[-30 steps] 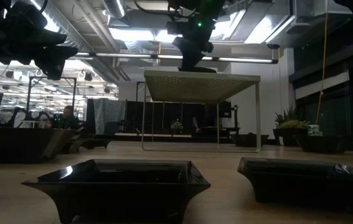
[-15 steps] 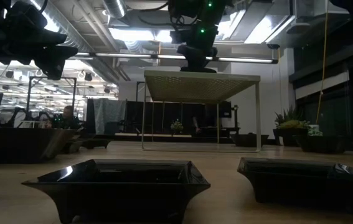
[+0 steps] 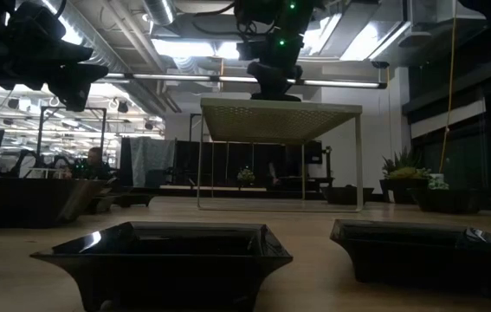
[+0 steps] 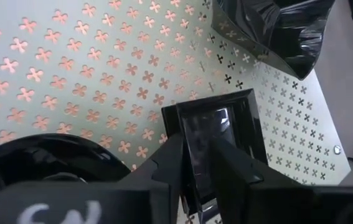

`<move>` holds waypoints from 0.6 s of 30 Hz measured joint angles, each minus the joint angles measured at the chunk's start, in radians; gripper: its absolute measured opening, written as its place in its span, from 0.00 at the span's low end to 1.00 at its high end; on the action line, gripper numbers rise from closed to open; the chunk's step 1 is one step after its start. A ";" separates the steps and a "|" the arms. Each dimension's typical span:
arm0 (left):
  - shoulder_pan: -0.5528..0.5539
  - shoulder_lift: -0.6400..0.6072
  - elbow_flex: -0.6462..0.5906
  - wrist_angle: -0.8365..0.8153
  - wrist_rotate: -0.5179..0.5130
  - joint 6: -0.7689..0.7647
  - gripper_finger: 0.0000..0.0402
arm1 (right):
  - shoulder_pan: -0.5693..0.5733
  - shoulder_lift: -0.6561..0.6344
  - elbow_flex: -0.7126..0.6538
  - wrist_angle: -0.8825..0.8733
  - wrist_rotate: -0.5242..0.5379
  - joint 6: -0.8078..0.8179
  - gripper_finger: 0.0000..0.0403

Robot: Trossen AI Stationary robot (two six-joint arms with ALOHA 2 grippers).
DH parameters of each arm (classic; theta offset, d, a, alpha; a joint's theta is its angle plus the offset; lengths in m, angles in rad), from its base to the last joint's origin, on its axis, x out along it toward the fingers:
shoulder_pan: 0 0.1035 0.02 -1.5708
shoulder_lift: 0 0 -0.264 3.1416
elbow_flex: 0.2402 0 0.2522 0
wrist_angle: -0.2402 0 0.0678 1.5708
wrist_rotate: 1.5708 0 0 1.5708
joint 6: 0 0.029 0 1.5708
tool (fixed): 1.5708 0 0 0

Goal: Pick & Place Mini shaped plates
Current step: Stack the black square plate on top of the black square plate on the shelf, then stack the black distorted square plate on top of the black distorted square plate on the shelf

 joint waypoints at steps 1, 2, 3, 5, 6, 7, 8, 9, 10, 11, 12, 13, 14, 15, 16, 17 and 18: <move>0.000 0.000 0.000 0.000 0.000 0.000 0.38 | 0.000 -0.001 0.000 -0.002 0.000 0.000 0.21; 0.000 0.000 0.000 0.000 0.000 0.000 0.38 | 0.000 -0.003 0.000 -0.002 0.000 0.000 0.22; 0.000 0.000 0.000 0.000 0.000 0.000 0.38 | 0.000 -0.006 0.005 -0.011 0.000 0.000 0.23; 0.000 0.000 0.000 0.000 0.000 0.000 0.38 | 0.001 -0.012 0.014 -0.018 0.001 0.000 0.25; 0.000 0.000 0.000 0.000 0.000 0.000 0.38 | 0.003 -0.015 0.021 -0.019 0.002 0.000 0.26; 0.000 0.000 0.000 0.000 0.000 0.000 0.38 | 0.003 -0.020 0.026 -0.025 0.002 0.000 0.27; 0.000 0.000 0.000 0.000 0.000 0.000 0.38 | 0.003 -0.021 0.032 -0.038 0.002 0.000 0.28; 0.000 0.000 0.000 0.000 0.000 0.000 0.38 | 0.005 -0.022 0.038 -0.046 0.002 0.000 0.29; 0.000 0.000 0.000 0.000 0.000 0.000 0.38 | 0.007 -0.022 0.046 -0.051 0.002 0.001 0.30; 0.000 0.000 0.000 0.000 0.000 0.000 0.38 | 0.008 -0.024 0.054 -0.061 0.001 0.001 0.31; 0.000 0.000 0.000 0.000 0.000 0.000 0.38 | 0.010 -0.028 0.057 -0.068 0.001 0.001 0.31; 0.000 0.000 0.000 0.000 0.000 0.000 0.38 | 0.014 -0.031 0.060 -0.072 0.001 0.001 0.32; 0.000 0.000 0.000 0.000 0.000 0.000 0.38 | 0.018 -0.035 0.064 -0.070 0.002 0.002 0.33; 0.000 0.000 0.000 0.000 0.000 0.000 0.38 | 0.022 -0.041 0.065 -0.071 0.001 0.002 0.33; 0.000 0.000 0.000 0.000 0.000 0.000 0.38 | 0.026 -0.045 0.065 -0.076 0.001 0.001 0.33; 0.000 0.000 0.000 0.000 0.000 0.000 0.38 | 0.030 -0.049 0.065 -0.078 0.001 0.001 0.33; 0.000 0.000 0.000 0.000 0.000 0.000 0.38 | 0.034 -0.052 0.065 -0.079 0.001 0.001 0.34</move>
